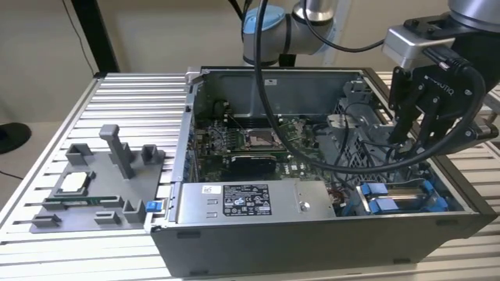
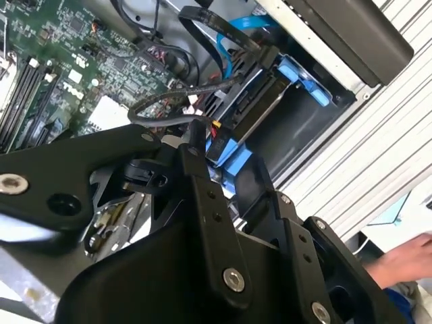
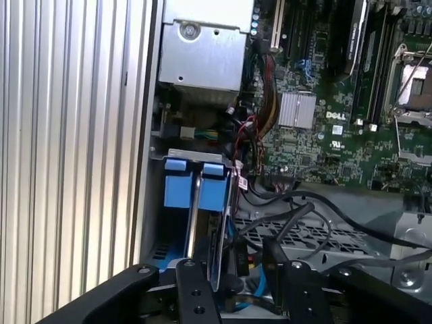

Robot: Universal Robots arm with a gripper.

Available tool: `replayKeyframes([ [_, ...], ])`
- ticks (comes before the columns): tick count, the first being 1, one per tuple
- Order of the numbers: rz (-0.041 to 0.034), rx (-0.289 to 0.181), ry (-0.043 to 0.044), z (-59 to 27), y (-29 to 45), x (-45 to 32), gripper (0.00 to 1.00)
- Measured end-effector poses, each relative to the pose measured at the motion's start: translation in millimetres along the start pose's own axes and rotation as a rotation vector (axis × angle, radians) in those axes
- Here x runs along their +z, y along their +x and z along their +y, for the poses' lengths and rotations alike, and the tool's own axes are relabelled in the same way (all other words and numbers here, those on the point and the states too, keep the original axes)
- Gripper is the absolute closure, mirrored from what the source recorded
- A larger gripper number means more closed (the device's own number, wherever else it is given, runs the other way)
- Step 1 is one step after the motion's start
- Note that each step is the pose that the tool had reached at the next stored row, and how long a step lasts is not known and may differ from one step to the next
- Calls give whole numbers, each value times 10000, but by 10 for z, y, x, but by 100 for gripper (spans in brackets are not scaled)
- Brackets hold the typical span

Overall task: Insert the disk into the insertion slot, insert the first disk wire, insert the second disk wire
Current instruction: 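Insert the disk into the insertion slot, then insert the first disk wire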

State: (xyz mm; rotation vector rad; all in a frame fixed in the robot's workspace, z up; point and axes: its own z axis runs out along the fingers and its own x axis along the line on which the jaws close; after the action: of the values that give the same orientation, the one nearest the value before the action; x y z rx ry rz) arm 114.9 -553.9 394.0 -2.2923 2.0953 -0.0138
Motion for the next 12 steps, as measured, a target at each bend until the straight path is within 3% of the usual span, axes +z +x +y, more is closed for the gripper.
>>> replayKeyframes([
  [12,18,-328,53,0,-11,28,0],
])
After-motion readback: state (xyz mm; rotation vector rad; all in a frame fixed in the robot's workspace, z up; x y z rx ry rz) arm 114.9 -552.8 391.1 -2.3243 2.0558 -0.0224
